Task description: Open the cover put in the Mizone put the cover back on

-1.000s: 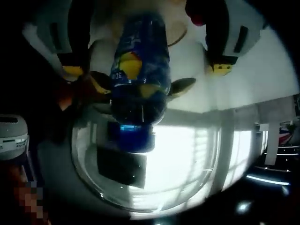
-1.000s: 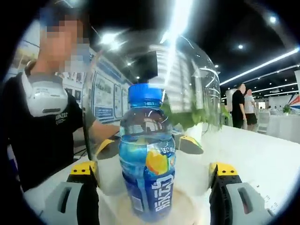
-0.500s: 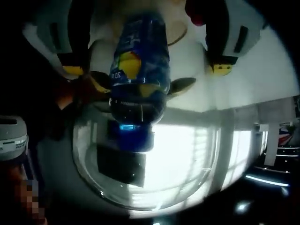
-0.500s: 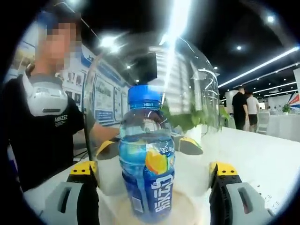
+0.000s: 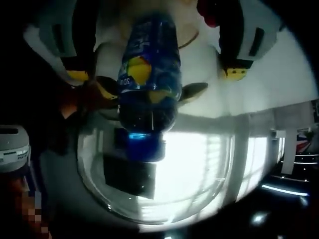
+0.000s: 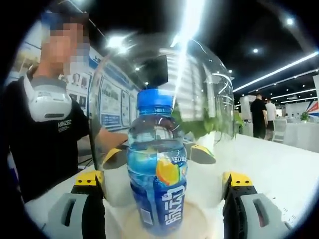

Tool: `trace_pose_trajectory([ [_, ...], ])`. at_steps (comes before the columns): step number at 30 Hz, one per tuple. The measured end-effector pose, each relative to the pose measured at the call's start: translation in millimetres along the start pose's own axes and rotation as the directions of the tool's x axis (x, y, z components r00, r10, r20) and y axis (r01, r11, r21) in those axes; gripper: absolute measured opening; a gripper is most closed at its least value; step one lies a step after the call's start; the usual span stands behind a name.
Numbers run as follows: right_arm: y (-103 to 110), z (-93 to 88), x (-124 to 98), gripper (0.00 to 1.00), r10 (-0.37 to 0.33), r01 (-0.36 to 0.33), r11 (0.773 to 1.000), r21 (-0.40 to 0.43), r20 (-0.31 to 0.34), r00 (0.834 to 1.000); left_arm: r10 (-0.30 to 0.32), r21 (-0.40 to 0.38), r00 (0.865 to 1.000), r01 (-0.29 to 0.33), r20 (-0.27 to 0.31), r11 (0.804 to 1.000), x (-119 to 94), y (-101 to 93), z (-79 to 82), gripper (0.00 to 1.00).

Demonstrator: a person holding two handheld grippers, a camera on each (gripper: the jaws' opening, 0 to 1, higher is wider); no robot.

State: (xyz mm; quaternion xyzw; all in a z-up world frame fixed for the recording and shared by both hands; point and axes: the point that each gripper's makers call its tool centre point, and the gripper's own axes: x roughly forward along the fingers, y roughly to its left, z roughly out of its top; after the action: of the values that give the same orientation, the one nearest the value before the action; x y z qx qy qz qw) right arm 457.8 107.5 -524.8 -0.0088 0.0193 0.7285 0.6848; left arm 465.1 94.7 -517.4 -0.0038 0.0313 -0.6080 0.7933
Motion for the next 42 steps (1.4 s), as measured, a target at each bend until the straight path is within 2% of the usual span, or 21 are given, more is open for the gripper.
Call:
trace_pose_trajectory([
  [10,2.1,-2.1,-0.7,0.9,-0.019,0.019,1.0,0.0,-0.059,0.998,0.006,0.001,1.0,-0.006,-0.01,1.0,-2.1,-1.8,0.2,0.86],
  [17,2.1,-2.1,-4.5,0.9,-0.077,0.078,0.997,-0.003,-0.091,0.993,0.027,0.007,1.0,-0.027,0.015,1.0,-14.7,-3.7,8.6,0.81],
  [19,3.3,14.5,-7.9,0.9,-0.091,0.092,0.995,0.029,-0.026,0.995,0.033,-0.003,0.999,-0.033,0.026,0.999,-17.9,-3.1,11.1,0.8],
  [21,5.0,40.1,-16.5,0.9,-0.11,0.11,0.994,0.012,0.078,0.991,0.041,-0.012,0.999,-0.041,0.031,0.999,-20.9,-2.9,12.3,0.8],
  [22,6.0,49.1,-21.8,0.9,-0.123,0.122,0.992,0.01,0.106,0.987,0.047,-0.013,0.998,-0.047,0.033,0.999,-21.6,-2.5,12.6,0.8],
  [23,7.3,56.2,-26.6,0.9,-0.134,0.133,0.991,0.011,0.127,0.983,0.052,-0.014,0.998,-0.052,0.033,0.999,-22.3,-2.7,12.8,0.79],
  [26,13.1,61.7,-36.2,0.9,-0.156,0.156,0.988,0.009,0.129,0.979,0.064,-0.009,0.998,-0.064,0.026,0.998,-24.4,-5.3,12.8,0.77],
  [29,12.0,56.6,-41.9,0.9,-0.227,0.229,0.973,-0.006,0.094,0.969,0.084,0.006,0.996,-0.084,0.018,0.996,-28.4,-6.6,11.3,0.74],
  [31,8.4,52.2,-46.3,0.9,-0.298,0.299,0.954,-0.009,0.07,0.952,0.104,-0.001,0.994,-0.104,0.017,0.995,-31.5,-6.8,10.8,0.73],
  [32,11.4,51.8,-46.9,0.9,-0.305,0.306,0.952,-0.009,0.075,0.95,0.116,0.002,0.993,-0.116,0.013,0.993,-33.3,-7.4,10.7,0.72],
  [33,12.2,47.5,-49.2,0.9,-0.328,0.329,0.944,-0.009,0.053,0.943,0.129,0.006,0.992,-0.129,0.008,0.992,-35.2,-7.7,10.5,0.71],
  [36,25.8,44.3,-47.2,0.9,-0.32,0.321,0.947,-0.002,0.045,0.946,0.154,-0.002,0.988,-0.154,-0.019,0.988,-38.2,-7.9,8.5,0.68],
  [39,25.6,42.0,-45.1,0.9,-0.339,0.339,0.941,0.015,0.009,0.941,0.162,0.001,0.986,-0.162,-0.037,0.987,-40.0,-11.3,8.3,0.67],
  [42,29.5,38.7,-45.8,0.9,-0.344,0.345,0.938,0.037,-0.026,0.939,0.161,-0.031,0.987,-0.161,-0.019,0.986,-42.1,-9.7,14.7,0.66],
])
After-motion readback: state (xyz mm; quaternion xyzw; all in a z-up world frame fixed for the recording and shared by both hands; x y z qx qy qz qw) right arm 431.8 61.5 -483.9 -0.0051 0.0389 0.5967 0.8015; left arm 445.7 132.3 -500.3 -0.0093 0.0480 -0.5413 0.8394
